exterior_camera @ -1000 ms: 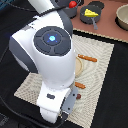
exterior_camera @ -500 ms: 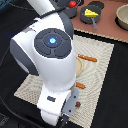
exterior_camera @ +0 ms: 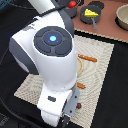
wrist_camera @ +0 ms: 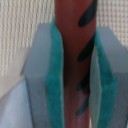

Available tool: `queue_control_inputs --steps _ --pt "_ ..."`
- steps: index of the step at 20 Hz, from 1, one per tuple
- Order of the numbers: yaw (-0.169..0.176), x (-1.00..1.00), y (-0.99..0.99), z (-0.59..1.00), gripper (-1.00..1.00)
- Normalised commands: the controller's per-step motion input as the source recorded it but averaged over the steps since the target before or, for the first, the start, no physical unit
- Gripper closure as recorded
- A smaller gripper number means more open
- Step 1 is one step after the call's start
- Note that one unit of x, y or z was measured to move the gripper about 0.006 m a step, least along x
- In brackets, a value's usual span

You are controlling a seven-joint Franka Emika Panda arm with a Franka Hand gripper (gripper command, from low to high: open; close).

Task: Interact with the objects in diverse but meaningful ways.

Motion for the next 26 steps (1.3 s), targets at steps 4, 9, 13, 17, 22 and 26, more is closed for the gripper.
queue_control_inputs --steps 4,9,13,17,22,26 --pt "0.009 -0.18 0.77 0.81 1.00" --pt "0.023 -0.18 0.92 0.23 1.00" --pt "0.013 -0.27 1.00 -0.03 1.00" --pt "0.023 -0.32 0.97 -0.20 1.00" --pt "0.034 -0.46 0.88 -0.30 1.00" --pt "0.062 -0.83 0.59 -0.37 1.00"
